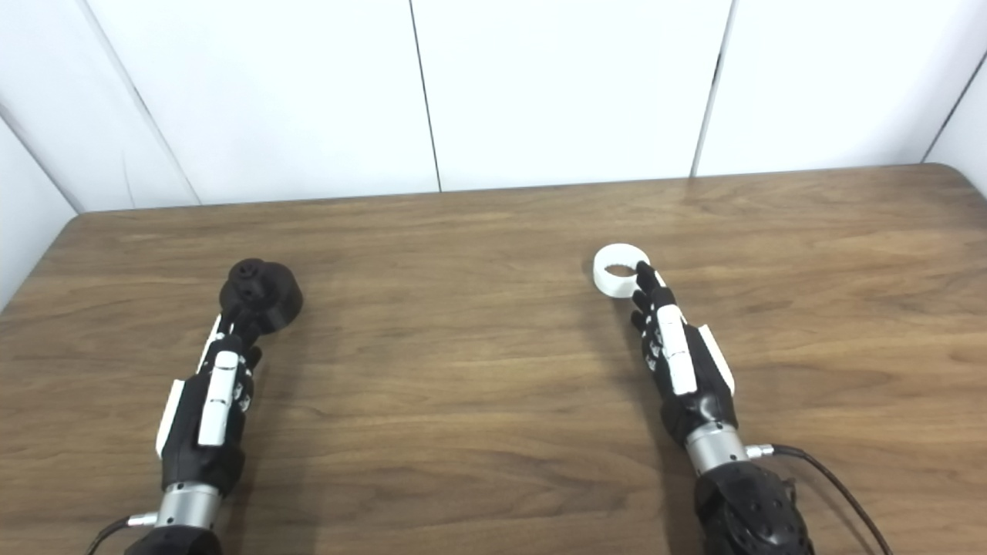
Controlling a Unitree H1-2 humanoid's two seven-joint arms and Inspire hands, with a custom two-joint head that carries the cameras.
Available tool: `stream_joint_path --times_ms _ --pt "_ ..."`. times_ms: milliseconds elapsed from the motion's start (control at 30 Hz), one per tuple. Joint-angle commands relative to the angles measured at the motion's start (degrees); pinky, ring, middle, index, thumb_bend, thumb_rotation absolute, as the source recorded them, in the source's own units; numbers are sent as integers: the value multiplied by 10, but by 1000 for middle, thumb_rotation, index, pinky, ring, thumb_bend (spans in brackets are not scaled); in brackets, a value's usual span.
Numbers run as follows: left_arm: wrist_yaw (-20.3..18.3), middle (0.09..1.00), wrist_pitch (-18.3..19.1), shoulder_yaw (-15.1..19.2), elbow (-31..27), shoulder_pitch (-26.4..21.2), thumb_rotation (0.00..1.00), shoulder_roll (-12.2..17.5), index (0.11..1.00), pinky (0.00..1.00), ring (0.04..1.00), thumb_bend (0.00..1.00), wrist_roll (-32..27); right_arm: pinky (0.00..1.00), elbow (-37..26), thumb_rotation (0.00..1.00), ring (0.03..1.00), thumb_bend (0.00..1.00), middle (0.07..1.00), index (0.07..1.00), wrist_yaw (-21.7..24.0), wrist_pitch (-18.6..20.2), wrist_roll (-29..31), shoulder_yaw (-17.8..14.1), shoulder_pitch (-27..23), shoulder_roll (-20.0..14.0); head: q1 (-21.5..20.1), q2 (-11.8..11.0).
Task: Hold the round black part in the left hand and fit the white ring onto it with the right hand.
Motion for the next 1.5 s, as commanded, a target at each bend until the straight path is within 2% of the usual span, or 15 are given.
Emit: stream_joint_path --times_ms 0,267,533,633,700,767,800,900,1067,1167,1233,1333,1467 --pt "5 1000 -21 6 -9 -17 805 5 1000 1000 1000 492 -1 1000 -11 1000 1000 532 1000 969 4 -14 4 3 -17 3 -1 1" --pt "23 1000 -20 20 -8 -19 748 -6 979 1000 1000 479 -12 1000 -4 1000 1000 507 1000 972 10 -25 12 0 -20 0 -3 -3" --pt "23 1000 -19 20 -6 -23 752 -6 978 1000 1000 495 -9 1000 -13 1000 1000 534 1000 973 7 -9 17 -5 -21 -3 3 -7" --pt "20 1000 -22 18 -7 -23 717 -6 980 1000 1000 495 -9 1000 -11 1000 1000 531 1000 975 7 -12 18 -6 -21 -4 11 -8" --pt "10 1000 -7 13 -14 -21 619 3 989 1000 1000 575 -11 1000 -5 1000 1000 523 1000 984 14 -21 20 -5 -23 -8 14 -9" --pt "8 1000 15 8 -24 -20 583 16 997 1000 1000 614 2 1000 -3 1000 1000 516 1000 986 15 -23 23 -6 -24 -8 19 -9" --pt "8 1000 28 2 -31 -18 580 29 1000 1000 1000 647 29 1000 -3 1000 1000 516 1000 978 13 -19 25 -7 -25 -6 20 -9" --pt "6 1000 44 -4 -44 -17 521 46 1000 1000 1000 643 50 1000 -5 1000 1000 533 1000 972 10 -8 27 -9 -26 -5 21 -9" --pt "10 1000 48 -7 -46 -17 509 50 1000 1000 1000 641 49 1000 -5 1000 1000 537 1000 971 10 -7 28 -8 -26 -5 21 -9" --pt "20 1000 89 0 -73 -34 366 104 978 929 1000 713 134 1000 5 1000 1000 525 1000 964 8 -16 17 -4 -29 -4 30 -11" --pt "20 1000 99 3 -79 -42 298 120 965 909 999 763 161 1000 8 1000 1000 520 1000 965 9 -17 18 -3 -30 -4 30 -12" --pt "18 1000 123 -4 -90 -53 272 140 974 966 1000 800 198 1000 13 1000 1000 518 1000 965 10 -23 17 -3 -32 -4 31 -12" --pt "16 996 139 -15 -89 -67 274 165 966 963 994 851 244 1000 15 1000 1000 527 1000 964 10 -21 19 -4 -33 -4 30 -14"
